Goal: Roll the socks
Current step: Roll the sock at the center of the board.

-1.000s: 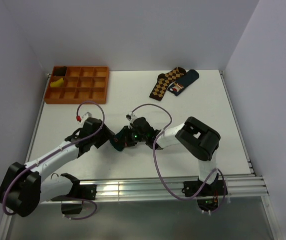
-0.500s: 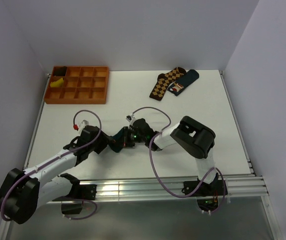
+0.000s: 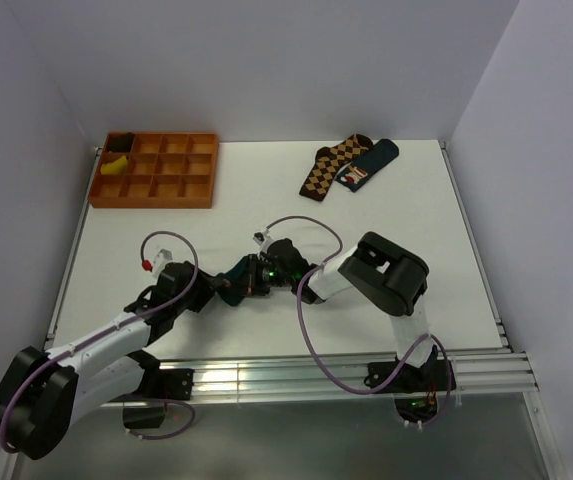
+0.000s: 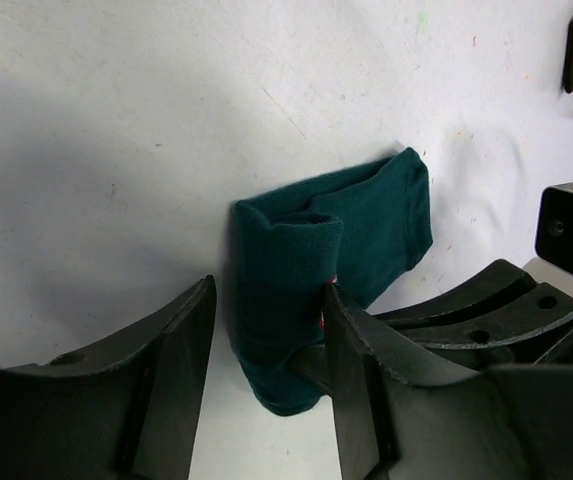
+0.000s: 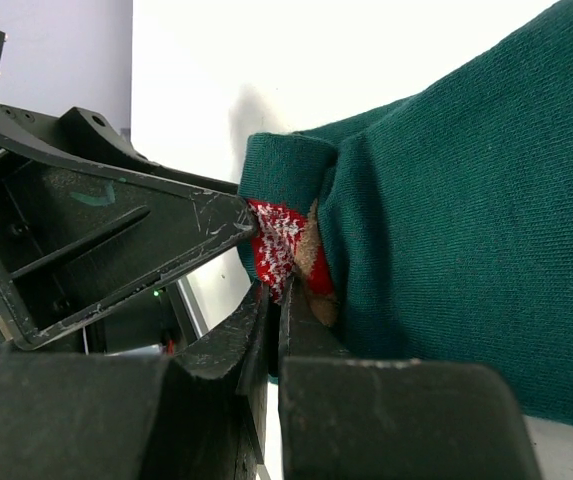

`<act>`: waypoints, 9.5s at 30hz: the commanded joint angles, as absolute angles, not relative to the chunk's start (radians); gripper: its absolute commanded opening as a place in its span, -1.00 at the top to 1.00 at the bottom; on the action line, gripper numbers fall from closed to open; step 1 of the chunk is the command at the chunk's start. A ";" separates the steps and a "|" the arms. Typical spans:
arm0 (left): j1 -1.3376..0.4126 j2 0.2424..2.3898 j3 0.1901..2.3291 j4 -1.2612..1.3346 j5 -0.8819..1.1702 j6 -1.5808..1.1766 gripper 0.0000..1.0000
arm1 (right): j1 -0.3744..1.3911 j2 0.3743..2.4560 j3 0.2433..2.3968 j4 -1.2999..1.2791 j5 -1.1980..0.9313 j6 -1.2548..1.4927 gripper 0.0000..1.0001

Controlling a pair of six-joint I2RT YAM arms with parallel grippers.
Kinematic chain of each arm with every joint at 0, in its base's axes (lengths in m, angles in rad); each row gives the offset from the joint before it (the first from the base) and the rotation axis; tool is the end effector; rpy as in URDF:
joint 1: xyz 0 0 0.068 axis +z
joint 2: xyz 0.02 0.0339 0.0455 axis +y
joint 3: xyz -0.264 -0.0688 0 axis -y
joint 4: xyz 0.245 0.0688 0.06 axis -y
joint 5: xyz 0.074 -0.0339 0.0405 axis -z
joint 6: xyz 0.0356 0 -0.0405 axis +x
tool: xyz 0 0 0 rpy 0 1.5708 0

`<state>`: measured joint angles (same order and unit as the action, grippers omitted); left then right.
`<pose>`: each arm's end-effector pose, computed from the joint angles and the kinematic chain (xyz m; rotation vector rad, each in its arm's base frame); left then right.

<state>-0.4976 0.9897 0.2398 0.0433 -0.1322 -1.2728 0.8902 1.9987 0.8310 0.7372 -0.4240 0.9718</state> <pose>0.1590 -0.0810 0.1401 -0.9718 2.1871 -0.7536 0.2262 0.3027 0.1074 -0.2267 2.3457 1.5008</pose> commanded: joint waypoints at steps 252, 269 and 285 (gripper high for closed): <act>-0.583 1.295 0.342 0.273 -0.156 -1.172 0.99 | 1.071 1.637 0.747 0.445 0.224 0.219 -0.27; -0.586 1.308 0.365 0.233 -0.133 -1.187 0.99 | 1.204 1.796 0.825 0.497 0.426 0.049 -0.22; -0.598 1.315 0.359 0.259 -0.110 -1.207 0.99 | 1.238 1.925 0.873 0.499 0.537 0.060 0.23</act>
<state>-0.5804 1.2999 0.3496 0.2939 -0.1295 -1.2015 1.2289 1.8931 0.8471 0.4744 0.5159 0.0338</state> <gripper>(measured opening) 0.264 0.427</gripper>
